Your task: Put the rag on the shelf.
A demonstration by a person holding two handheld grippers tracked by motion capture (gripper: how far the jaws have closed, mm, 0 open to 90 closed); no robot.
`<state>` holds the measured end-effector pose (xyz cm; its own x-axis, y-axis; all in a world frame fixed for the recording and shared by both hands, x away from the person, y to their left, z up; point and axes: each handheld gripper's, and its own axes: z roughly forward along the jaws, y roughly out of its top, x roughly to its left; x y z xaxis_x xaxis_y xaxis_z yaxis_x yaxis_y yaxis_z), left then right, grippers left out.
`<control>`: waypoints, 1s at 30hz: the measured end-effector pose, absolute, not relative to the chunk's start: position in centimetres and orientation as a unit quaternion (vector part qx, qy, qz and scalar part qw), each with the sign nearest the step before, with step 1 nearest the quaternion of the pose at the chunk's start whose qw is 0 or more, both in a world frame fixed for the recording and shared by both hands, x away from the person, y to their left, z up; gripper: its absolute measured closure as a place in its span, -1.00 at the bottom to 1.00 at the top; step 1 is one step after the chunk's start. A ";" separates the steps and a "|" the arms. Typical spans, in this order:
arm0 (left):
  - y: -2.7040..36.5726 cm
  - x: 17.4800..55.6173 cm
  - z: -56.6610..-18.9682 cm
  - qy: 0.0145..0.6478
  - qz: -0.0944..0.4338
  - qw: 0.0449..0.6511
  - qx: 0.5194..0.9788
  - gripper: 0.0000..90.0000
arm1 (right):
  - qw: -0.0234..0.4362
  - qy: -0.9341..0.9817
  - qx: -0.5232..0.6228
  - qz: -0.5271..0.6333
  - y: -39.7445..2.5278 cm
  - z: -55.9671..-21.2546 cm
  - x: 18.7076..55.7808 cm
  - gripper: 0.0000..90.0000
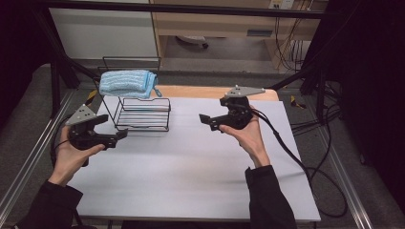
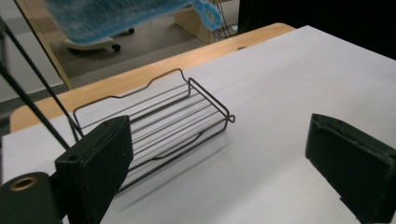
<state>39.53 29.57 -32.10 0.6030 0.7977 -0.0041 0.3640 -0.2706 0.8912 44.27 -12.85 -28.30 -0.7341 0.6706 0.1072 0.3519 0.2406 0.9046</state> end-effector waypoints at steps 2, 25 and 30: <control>29.1 39.4 -33.0 0.381 0.225 0.470 0.764 -0.83 | 0.154 0.775 0.333 0.515 -13.6 -29.0 43.9 -0.98; 27.6 37.8 -42.0 0.372 0.188 0.440 0.795 -0.79 | 0.122 0.780 0.381 0.482 -23.3 -40.3 39.4 -0.99; 27.7 37.7 -42.8 0.370 0.184 0.438 0.799 -0.79 | 0.111 0.780 0.391 0.477 -24.8 -42.4 38.6 -0.99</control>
